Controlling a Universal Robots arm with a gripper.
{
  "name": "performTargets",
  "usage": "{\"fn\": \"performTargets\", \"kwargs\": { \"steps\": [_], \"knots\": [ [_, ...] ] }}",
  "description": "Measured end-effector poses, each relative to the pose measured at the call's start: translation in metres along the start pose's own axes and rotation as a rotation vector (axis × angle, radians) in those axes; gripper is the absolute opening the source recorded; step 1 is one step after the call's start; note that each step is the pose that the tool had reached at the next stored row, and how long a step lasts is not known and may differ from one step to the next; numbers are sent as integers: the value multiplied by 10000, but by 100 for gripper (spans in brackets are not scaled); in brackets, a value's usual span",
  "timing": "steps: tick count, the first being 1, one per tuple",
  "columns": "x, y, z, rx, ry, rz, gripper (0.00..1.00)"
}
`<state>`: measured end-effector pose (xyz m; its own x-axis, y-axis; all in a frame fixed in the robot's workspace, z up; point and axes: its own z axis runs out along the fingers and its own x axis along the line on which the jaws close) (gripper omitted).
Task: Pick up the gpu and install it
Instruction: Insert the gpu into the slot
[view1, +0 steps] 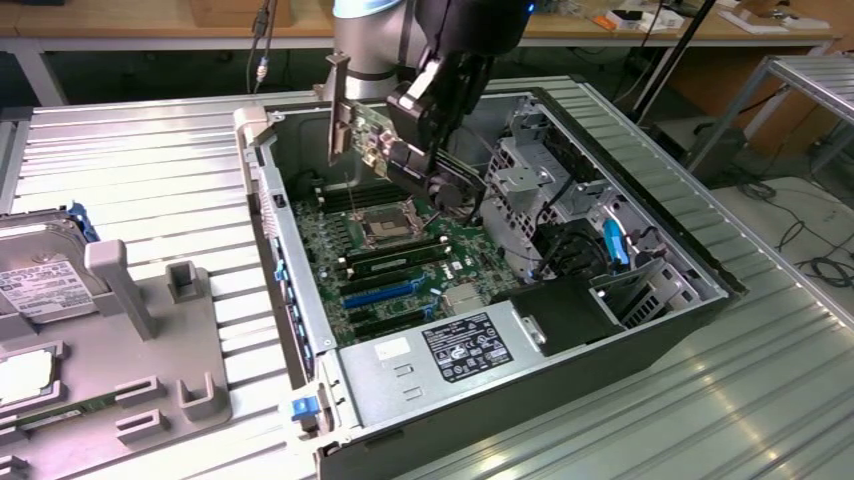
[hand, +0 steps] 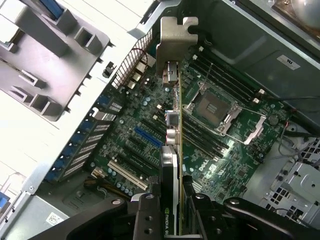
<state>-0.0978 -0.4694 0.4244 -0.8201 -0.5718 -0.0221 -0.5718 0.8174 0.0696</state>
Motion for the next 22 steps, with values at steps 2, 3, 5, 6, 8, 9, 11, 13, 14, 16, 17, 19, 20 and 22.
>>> {"fn": "performTargets", "kwargs": {
  "steps": [2, 3, 5, 6, 8, 9, 11, 13, 14, 16, 17, 19, 20, 22],
  "knots": [
    [0, 0, 0, -2, 7, -107, 27],
    [0, 0, 0, -3, 10, -154, 27],
    [0, 0, 0, -6, 19, -284, 27],
    [0, 0, 0, -7, 22, -325, 27],
    [0, 0, 0, -9, 29, -419, 27],
    [0, 0, 0, -11, 34, -492, 27],
    [0, 0, 0, -13, 40, -575, 27],
    [0, 0, 0, -15, 47, -673, 27],
    [0, 0, 0, -16, 50, -724, 27],
    [0, 0, 0, -18, 56, -805, 27],
    [0, 0, 0, -18, 59, -845, 27],
    [0, 0, 0, -23, 73, -1047, 27],
    [0, 0, 0, -24, 76, -1085, 27],
    [0, 0, 0, -26, 81, -1168, 27]
  ]
}}
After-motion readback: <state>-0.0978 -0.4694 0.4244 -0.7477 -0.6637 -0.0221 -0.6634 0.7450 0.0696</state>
